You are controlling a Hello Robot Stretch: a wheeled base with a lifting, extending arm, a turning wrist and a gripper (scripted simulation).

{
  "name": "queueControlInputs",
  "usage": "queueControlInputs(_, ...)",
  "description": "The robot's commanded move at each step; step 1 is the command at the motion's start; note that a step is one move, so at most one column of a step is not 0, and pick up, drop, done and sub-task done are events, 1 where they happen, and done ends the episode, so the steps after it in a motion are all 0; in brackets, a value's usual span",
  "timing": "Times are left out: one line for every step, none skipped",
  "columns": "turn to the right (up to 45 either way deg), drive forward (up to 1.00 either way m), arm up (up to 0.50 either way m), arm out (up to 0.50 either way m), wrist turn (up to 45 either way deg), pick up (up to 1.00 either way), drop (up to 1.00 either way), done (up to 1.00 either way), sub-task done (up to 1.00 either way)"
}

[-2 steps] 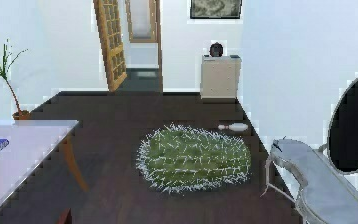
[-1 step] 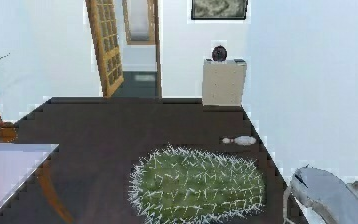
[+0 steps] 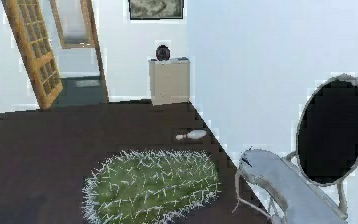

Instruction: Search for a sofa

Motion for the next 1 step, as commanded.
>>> queueControlInputs(0.0, 0.50, 0.00, 0.00, 0.0, 0.00, 0.00, 0.00, 0.00)
